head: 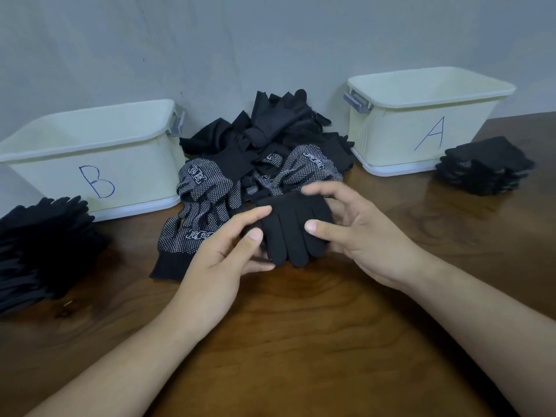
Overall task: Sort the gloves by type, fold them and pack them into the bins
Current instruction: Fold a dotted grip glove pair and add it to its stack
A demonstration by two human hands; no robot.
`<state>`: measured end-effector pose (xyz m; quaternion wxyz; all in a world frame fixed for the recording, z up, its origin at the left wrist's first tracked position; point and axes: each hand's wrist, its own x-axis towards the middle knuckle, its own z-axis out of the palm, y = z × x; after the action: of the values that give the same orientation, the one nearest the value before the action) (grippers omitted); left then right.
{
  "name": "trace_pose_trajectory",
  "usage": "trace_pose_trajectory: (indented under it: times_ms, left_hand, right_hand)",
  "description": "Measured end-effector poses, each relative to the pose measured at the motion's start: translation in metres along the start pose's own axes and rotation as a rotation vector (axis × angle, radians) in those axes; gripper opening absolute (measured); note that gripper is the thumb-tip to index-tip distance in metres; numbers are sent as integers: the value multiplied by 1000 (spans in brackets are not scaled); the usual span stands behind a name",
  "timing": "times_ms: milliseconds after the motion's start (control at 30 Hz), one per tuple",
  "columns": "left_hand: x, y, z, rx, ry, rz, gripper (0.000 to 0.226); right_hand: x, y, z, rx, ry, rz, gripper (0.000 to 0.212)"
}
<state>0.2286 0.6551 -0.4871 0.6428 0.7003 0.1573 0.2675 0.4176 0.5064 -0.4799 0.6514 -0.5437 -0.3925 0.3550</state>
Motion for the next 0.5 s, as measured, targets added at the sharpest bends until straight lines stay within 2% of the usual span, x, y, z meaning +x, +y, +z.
trace_pose_trajectory:
  times_ms: [67,300,500]
  left_hand:
    - [2,2,7,9,11,13,44]
    - [25,2,49,49,50,30,48]
    - [69,2,128,1,112,75,42]
  right_hand:
    - [1,2,-4,-35,45,-7,42]
    - [5,-10,-32,-97,152,-49,44]
    - [5,-33,-95,-174,411,-138,27]
